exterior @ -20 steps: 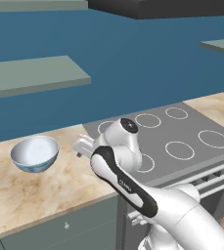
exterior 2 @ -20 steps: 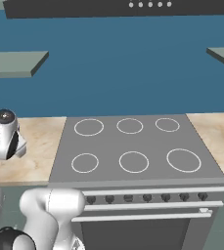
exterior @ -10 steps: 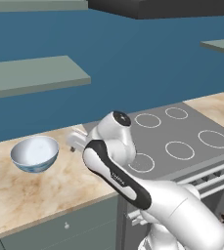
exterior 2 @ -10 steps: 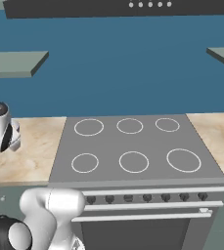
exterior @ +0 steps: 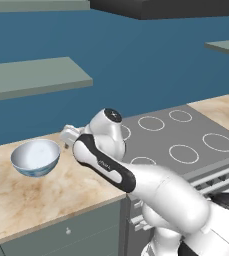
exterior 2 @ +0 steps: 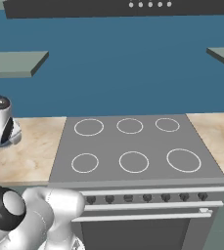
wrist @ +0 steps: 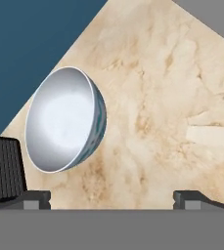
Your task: Pick the cup and bowl from the counter and place them on the counter next to the sink.
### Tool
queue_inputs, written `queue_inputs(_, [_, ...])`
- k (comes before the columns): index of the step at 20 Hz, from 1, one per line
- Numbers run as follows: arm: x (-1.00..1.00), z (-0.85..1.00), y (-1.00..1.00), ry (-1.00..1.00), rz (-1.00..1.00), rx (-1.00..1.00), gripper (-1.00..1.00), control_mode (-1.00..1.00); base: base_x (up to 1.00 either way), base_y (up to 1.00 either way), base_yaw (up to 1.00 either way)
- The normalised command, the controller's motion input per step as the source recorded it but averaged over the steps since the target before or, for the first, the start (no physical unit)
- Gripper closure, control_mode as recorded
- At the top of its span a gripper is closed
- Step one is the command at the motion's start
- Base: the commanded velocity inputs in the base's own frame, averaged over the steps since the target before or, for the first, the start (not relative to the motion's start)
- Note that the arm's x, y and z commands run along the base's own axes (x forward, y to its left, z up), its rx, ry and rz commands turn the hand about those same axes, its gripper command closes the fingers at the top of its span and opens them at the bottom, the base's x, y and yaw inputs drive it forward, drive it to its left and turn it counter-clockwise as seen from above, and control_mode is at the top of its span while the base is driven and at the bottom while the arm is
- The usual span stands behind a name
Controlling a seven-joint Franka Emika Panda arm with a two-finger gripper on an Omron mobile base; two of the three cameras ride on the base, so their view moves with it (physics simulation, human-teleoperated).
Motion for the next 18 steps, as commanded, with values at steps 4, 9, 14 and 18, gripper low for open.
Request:
queue_inputs(4, [0.35,-0.07,0.27,0.0,0.0,0.0,-1.0,-1.0,0.0,0.0,0.0])
queue_inputs(9, [0.35,-0.1,0.25,0.0,0.0,0.0,-1.0,-1.0,0.0,0.0,0.0])
queue_inputs(14, [0.25,-0.17,0.09,0.02,0.0,-0.01,-1.0,-1.0,0.0,0.0,0.0])
queue_inputs(18, [0.23,-0.23,0.0,0.0,0.0,0.0,-1.0,-1.0,0.0,0.0,0.0])
